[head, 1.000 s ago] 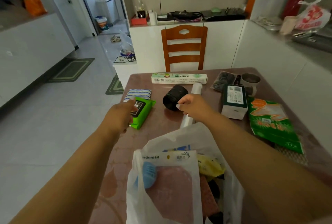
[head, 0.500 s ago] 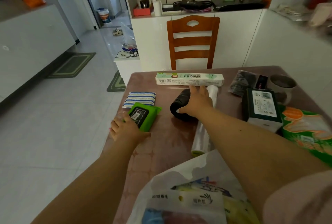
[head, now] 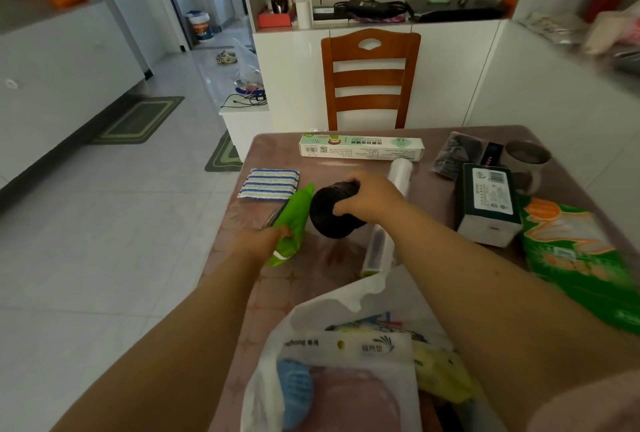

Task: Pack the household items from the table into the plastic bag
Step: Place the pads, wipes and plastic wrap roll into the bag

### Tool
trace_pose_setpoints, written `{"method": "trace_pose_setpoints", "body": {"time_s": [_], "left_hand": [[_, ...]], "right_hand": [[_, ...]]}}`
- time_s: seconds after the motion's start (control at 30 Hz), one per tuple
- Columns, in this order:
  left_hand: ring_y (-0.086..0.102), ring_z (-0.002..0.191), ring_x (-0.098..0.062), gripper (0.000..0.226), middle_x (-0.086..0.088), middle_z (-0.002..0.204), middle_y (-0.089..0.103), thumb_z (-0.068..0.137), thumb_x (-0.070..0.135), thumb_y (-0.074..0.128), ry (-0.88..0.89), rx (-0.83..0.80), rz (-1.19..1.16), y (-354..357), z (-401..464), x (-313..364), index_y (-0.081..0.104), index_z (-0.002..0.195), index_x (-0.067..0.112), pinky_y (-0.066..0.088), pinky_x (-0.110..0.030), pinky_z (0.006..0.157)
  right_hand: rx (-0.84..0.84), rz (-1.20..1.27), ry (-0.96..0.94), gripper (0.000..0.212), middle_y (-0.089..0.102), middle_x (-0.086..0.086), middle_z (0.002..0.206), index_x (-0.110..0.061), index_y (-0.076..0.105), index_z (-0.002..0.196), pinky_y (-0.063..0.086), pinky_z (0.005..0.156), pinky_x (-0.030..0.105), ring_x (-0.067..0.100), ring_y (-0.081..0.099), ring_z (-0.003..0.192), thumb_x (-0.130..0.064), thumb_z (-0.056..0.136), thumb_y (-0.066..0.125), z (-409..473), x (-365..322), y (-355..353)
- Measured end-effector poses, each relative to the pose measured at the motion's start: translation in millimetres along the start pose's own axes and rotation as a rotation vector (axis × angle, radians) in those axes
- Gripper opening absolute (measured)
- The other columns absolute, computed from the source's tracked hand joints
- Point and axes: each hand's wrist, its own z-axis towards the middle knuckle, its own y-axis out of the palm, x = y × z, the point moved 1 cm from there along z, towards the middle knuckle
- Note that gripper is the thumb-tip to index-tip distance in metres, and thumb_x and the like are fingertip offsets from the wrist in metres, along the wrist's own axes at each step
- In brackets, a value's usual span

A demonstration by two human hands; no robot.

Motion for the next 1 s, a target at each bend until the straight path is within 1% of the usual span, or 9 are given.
{"method": "trace_pose_setpoints", "body": {"time_s": [0.07,0.17,0.33,0.43,0.5,0.6,0.73,0.9,1.0], "left_hand": [[0.057,0.072,-0.024,0.016,-0.007,0.079,0.069,0.083,0.012,0.062,-0.03,-0.165,-0.224,-6.8,-31.0,22.2,0.058,0.098,0.01,0.047,-0.029,0.064],[0.064,0.077,-0.026,0.03,-0.01,0.088,0.069,0.075,0.022,0.066,0.014,-0.263,-0.335,-23.6,-73.4,54.3,0.062,0.104,0.014,0.053,-0.032,0.066],[0.065,0.074,-0.023,0.029,-0.012,0.091,0.068,0.08,0.026,0.06,0.209,-0.548,-0.084,-33.2,-159.5,99.4,0.065,0.105,0.013,0.054,-0.03,0.059],[0.063,0.071,-0.022,0.02,-0.009,0.079,0.07,0.08,0.026,0.063,0.145,-0.674,0.161,-19.5,-197.7,90.8,0.067,0.093,0.012,0.052,-0.032,0.073],[0.064,0.079,-0.025,0.035,-0.012,0.089,0.07,0.07,0.03,0.07,0.074,-0.679,0.315,-11.2,-209.9,72.8,0.067,0.098,0.01,0.052,-0.038,0.086],[0.064,0.081,-0.025,0.043,-0.011,0.091,0.068,0.073,0.029,0.073,0.115,-0.597,0.503,0.0,-219.8,46.3,0.064,0.108,0.005,0.054,-0.038,0.084],[0.058,0.091,-0.019,0.058,-0.002,0.106,0.062,0.068,0.038,0.076,0.425,-0.362,0.974,10.1,-236.8,10.7,0.055,0.119,0.018,0.05,-0.029,0.08],[0.058,0.108,-0.019,0.055,-0.002,0.123,0.062,0.075,0.036,0.075,0.498,-0.389,0.968,-0.1,-252.4,-14.0,0.055,0.124,0.022,0.047,-0.027,0.089],[0.043,0.122,-0.025,0.065,-0.005,0.133,0.049,0.077,0.054,0.066,0.641,0.152,1.135,-33.3,-262.0,-8.7,0.048,0.131,0.022,0.037,-0.034,0.096]], "right_hand": [[0.118,0.146,0.009,0.06,0.054,0.001,0.113,-0.026,0.054,0.118,0.054,0.086,0.037,0.021,0.055,0.101,-0.038,0.065,0.078,-34.4,-6.0,-18.7],[0.284,0.409,0.045,0.054,0.051,-0.005,0.113,-0.03,0.051,0.121,0.048,0.082,0.031,0.017,0.052,0.103,-0.036,0.073,0.073,-96.5,-4.2,-45.0],[0.523,0.682,0.188,0.055,0.053,0.0,0.112,-0.027,0.051,0.122,0.051,0.074,0.033,0.021,0.055,0.097,-0.038,0.073,0.072,-189.5,34.0,-78.5],[0.658,0.662,0.291,0.066,0.057,0.008,0.118,-0.031,0.052,0.112,0.056,0.081,0.046,0.028,0.06,0.098,-0.053,0.052,0.071,-224.2,51.9,-90.0],[0.695,0.581,0.306,0.067,0.057,0.008,0.118,-0.036,0.051,0.105,0.056,0.081,0.049,0.029,0.06,0.098,-0.06,0.045,0.066,-242.6,59.1,-95.1],[0.679,0.532,0.284,0.061,0.056,0.004,0.115,-0.033,0.053,0.108,0.056,0.078,0.044,0.027,0.059,0.097,-0.054,0.054,0.071,-260.2,63.2,-94.7],[0.561,0.495,0.162,0.047,0.056,0.003,0.11,-0.029,0.054,0.109,0.048,0.065,0.028,0.022,0.058,0.093,-0.042,0.068,0.074,-263.0,44.6,-80.8],[0.201,0.351,-0.004,0.044,0.059,-0.003,0.104,-0.026,0.057,0.109,0.046,0.069,0.019,0.014,0.059,0.094,-0.037,0.071,0.077,-267.1,24.5,-15.4],[0.196,0.227,0.003,0.058,0.049,0.003,0.114,-0.027,0.054,0.119,0.051,0.087,0.029,0.019,0.053,0.104,-0.044,0.068,0.076,-274.1,31.7,6.6]]}}
